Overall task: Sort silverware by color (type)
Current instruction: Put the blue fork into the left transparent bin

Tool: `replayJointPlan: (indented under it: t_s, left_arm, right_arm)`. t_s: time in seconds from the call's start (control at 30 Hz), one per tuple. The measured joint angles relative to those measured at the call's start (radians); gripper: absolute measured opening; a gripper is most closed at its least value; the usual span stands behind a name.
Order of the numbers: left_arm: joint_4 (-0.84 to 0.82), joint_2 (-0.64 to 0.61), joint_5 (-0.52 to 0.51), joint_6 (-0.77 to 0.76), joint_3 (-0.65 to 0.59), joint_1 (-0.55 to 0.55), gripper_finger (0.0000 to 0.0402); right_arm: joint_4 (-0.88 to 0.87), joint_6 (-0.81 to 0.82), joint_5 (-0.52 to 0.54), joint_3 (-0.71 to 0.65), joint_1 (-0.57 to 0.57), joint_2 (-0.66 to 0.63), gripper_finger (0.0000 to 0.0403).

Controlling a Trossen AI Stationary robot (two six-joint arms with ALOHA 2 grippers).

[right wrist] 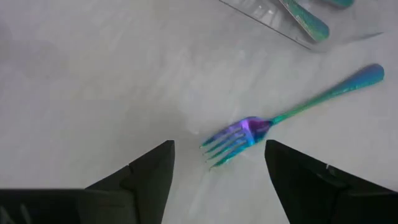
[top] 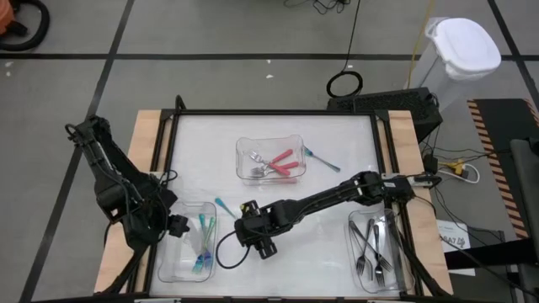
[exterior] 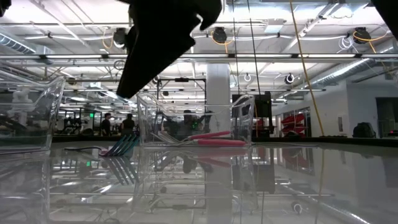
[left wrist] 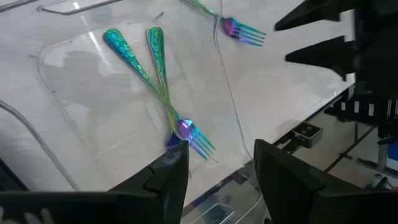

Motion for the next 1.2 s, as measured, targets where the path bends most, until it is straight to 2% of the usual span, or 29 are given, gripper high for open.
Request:
replayJointPlan:
  t_s: [0.13, 0.4, 0.6, 0.8, 1.07, 1.2]
  left_arm:
    - [0.000, 0.000, -0.002, 0.005, 0.000, 0.000, 0.0180]
    - [-0.001, 0.000, -0.003, 0.007, 0.000, 0.000, 0.0180]
    - [0.004, 0.000, -0.003, 0.007, 0.000, 0.000, 0.0180]
    - [0.020, 0.000, 0.002, 0.006, 0.000, 0.000, 0.0180]
    - [0.028, 0.000, 0.016, -0.001, 0.000, 0.000, 0.0180]
    - [0.037, 0.000, 0.022, -0.002, 0.000, 0.000, 0.0180]
  right_arm:
    - [0.022, -0.039, -0.013, -0.044, -0.011, 0.010, 0.0247]
    - [0.082, -0.216, -0.013, -0.120, -0.019, 0.007, 0.0244]
    - [0.138, -0.310, -0.009, -0.163, -0.013, 0.007, 0.0215]
    - [0.181, -0.400, 0.039, -0.178, -0.009, 0.007, 0.0191]
    - [0.237, -0.447, 0.039, -0.177, -0.012, 0.033, 0.0168]
    - [0.234, -0.438, 0.037, -0.176, -0.010, 0.044, 0.0140]
